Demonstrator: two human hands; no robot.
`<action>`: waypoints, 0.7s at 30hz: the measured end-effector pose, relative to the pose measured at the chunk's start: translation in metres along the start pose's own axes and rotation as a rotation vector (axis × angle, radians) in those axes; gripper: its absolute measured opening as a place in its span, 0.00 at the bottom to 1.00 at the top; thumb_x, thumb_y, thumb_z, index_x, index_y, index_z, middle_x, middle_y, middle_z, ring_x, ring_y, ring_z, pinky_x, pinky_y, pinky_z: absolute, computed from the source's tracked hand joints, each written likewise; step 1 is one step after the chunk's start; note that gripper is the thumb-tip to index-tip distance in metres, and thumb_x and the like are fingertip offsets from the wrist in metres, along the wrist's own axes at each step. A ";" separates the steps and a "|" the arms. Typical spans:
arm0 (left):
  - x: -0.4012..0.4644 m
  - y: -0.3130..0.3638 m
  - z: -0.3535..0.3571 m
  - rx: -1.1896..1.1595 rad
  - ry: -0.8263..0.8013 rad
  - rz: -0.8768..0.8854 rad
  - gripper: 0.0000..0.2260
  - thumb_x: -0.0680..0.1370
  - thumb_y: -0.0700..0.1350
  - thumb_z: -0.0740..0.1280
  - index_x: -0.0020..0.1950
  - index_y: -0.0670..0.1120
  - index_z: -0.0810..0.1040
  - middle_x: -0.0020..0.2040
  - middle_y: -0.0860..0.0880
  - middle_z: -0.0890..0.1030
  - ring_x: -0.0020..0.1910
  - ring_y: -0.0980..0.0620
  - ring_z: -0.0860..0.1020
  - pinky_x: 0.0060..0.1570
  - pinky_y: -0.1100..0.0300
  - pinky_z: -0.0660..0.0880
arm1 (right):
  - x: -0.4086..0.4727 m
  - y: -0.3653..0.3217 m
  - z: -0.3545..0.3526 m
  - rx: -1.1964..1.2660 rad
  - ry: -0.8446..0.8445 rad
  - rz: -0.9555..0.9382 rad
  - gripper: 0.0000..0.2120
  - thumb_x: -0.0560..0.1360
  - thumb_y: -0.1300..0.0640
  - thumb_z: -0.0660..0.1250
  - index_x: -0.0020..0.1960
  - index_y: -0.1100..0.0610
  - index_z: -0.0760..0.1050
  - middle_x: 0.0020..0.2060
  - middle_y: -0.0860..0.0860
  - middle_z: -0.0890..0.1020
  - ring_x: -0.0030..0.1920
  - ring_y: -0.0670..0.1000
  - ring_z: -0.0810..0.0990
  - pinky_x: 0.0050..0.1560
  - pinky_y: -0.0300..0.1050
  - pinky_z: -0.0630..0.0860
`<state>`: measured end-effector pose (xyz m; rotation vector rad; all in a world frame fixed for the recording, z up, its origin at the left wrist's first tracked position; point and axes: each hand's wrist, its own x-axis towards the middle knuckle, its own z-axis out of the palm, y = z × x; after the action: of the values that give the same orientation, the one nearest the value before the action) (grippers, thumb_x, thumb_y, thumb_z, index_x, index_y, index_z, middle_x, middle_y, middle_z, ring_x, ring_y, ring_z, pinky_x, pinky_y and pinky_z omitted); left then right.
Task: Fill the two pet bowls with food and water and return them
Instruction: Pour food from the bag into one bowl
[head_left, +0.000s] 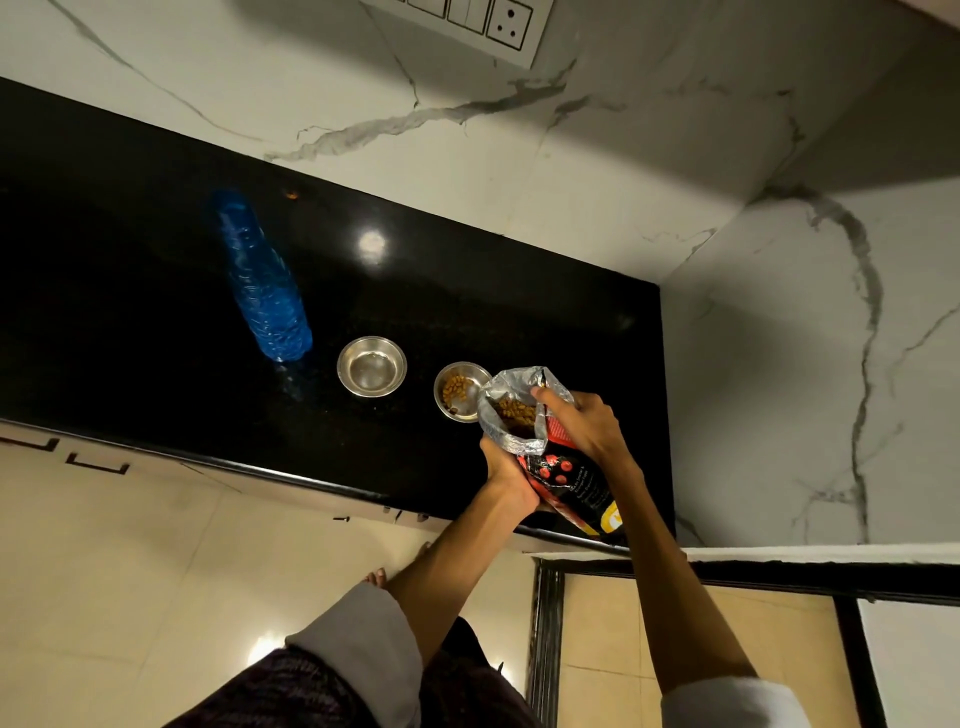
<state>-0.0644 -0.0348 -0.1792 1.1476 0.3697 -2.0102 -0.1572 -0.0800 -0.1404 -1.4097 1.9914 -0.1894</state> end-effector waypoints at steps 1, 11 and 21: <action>0.000 0.000 0.001 -0.005 0.002 0.005 0.41 0.79 0.72 0.44 0.65 0.44 0.83 0.59 0.36 0.84 0.59 0.35 0.80 0.61 0.36 0.75 | 0.000 0.000 0.000 0.002 0.000 -0.003 0.46 0.67 0.20 0.58 0.70 0.52 0.78 0.63 0.57 0.83 0.61 0.60 0.81 0.67 0.62 0.76; -0.003 0.002 0.006 -0.023 0.007 0.024 0.41 0.80 0.71 0.43 0.68 0.43 0.80 0.65 0.36 0.81 0.65 0.34 0.78 0.68 0.35 0.71 | 0.009 0.002 0.001 -0.008 0.008 -0.004 0.39 0.71 0.24 0.60 0.66 0.52 0.80 0.58 0.56 0.84 0.57 0.58 0.82 0.65 0.61 0.78; -0.003 0.002 0.009 -0.041 -0.017 0.026 0.40 0.81 0.71 0.43 0.68 0.43 0.80 0.63 0.36 0.81 0.60 0.35 0.79 0.66 0.35 0.71 | 0.015 0.005 0.002 -0.018 0.030 -0.017 0.31 0.76 0.28 0.64 0.60 0.53 0.82 0.52 0.53 0.84 0.53 0.56 0.81 0.64 0.55 0.76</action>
<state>-0.0678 -0.0397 -0.1719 1.1044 0.3833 -1.9795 -0.1625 -0.0905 -0.1510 -1.4427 2.0104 -0.2017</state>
